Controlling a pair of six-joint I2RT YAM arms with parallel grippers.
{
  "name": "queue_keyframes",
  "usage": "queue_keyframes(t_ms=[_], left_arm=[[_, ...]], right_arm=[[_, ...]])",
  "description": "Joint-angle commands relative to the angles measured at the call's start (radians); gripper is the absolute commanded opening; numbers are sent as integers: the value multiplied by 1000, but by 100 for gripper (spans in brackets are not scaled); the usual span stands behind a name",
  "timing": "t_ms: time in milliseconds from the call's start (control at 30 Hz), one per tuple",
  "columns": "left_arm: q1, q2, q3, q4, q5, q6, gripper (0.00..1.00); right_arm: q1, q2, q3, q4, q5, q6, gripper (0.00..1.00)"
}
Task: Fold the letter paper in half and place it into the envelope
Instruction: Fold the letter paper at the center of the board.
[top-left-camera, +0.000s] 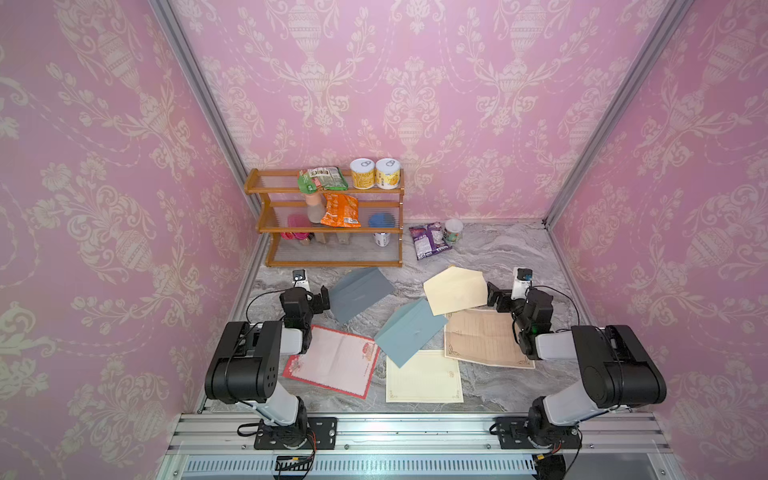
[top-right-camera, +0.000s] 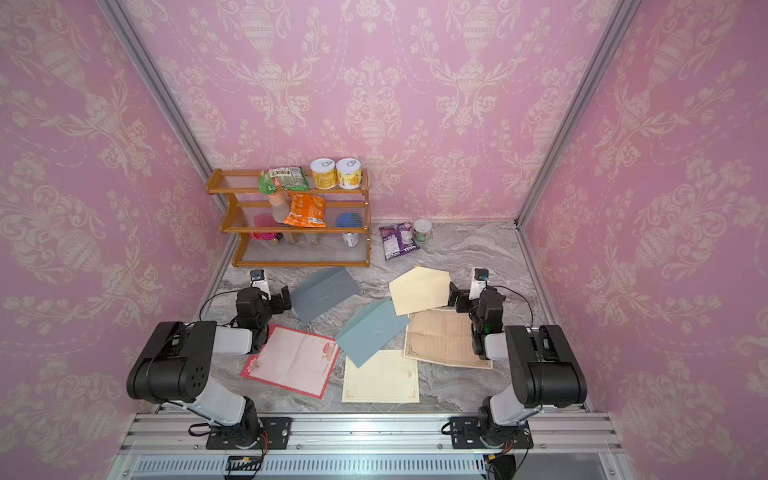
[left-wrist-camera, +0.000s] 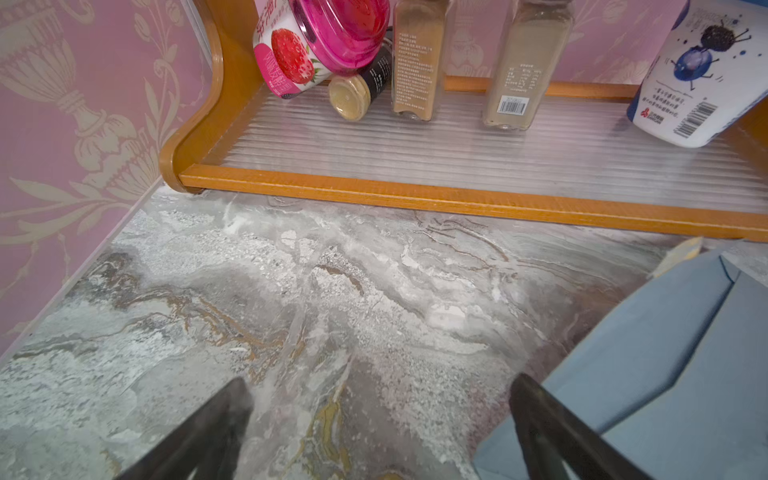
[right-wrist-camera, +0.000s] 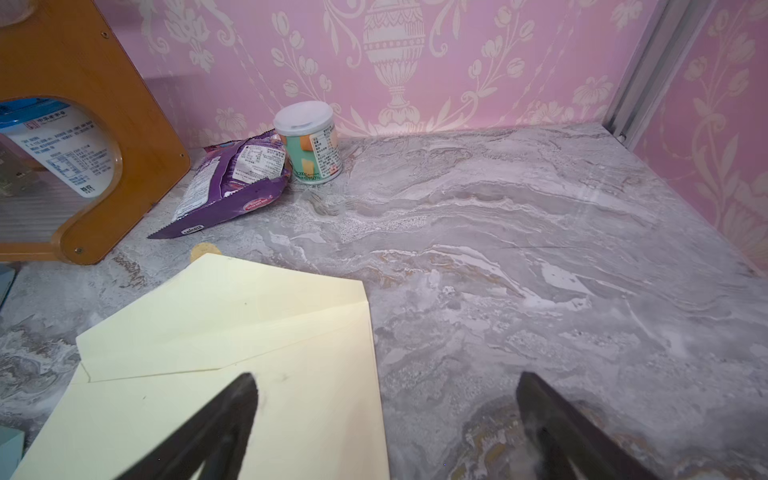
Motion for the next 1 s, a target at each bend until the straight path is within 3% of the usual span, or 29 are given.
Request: queue_keyframes(t_ms=[0,167,700,767,867,967], left_arm=[[6,-3,6,-4,17,21,99],[5,-3,6,-5,17,21,99],[5,-7,6,-2,21,23,99],[4,-41,57,-110,34,28,99],[2,-70,242,-464,33,24,99],[-32,-90,364,-659,42,42,99]], right_arm=[[6,6,10,-10,10,-8,100],[6,7,19,-28,-27,-24,100],[13,-43,-7,-26,52,-12,100],[21,-91,-22,-43,63,-19,100],[40,-195,-53,-91,107,-20,100],[62,-354,-36,-297,158,30,100]])
